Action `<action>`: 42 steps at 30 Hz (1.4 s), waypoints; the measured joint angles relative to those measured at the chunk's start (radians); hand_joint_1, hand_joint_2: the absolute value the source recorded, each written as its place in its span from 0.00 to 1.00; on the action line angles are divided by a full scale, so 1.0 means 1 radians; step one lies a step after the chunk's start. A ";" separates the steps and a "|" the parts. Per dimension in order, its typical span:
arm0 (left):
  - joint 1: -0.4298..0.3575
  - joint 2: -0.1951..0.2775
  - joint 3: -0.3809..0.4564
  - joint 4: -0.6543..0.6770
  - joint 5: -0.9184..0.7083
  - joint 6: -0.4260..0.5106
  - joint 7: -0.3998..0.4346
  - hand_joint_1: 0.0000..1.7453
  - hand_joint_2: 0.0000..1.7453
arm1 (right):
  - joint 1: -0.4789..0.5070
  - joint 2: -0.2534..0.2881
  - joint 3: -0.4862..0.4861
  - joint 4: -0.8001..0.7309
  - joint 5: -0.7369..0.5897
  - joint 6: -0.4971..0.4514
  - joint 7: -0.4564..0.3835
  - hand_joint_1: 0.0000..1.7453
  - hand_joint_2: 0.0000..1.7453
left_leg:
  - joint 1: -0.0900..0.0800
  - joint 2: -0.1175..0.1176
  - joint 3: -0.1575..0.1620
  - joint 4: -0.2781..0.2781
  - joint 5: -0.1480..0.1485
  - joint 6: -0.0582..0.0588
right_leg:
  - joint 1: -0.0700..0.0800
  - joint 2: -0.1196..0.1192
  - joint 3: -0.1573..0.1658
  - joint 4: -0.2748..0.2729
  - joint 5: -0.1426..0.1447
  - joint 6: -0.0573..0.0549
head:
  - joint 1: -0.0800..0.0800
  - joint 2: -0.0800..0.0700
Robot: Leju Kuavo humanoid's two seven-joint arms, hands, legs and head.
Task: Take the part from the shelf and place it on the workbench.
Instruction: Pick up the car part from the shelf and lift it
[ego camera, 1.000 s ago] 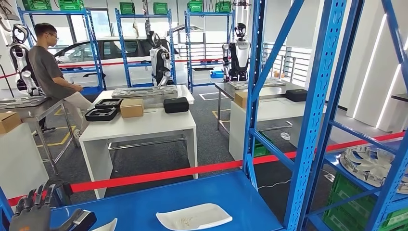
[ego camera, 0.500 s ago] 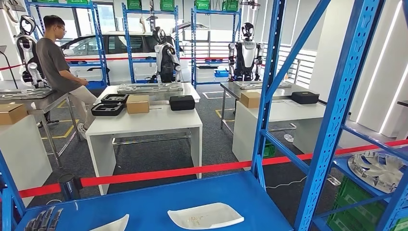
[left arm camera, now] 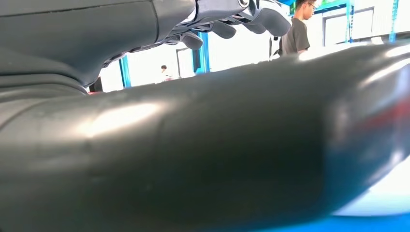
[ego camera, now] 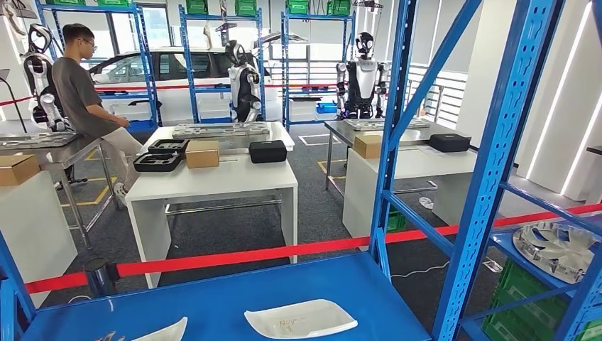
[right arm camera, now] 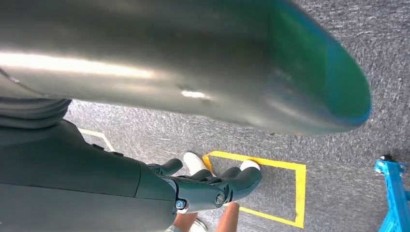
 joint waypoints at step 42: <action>-0.082 0.015 -0.024 0.049 -0.085 -0.218 0.157 0.00 1.00 | -0.001 0.007 -0.008 0.000 0.062 0.019 -0.007 0.00 0.00 | 0.000 0.000 0.001 0.000 0.000 0.000 | 0.000 0.000 0.000 0.002 0.000 0.000 | 0.000 0.000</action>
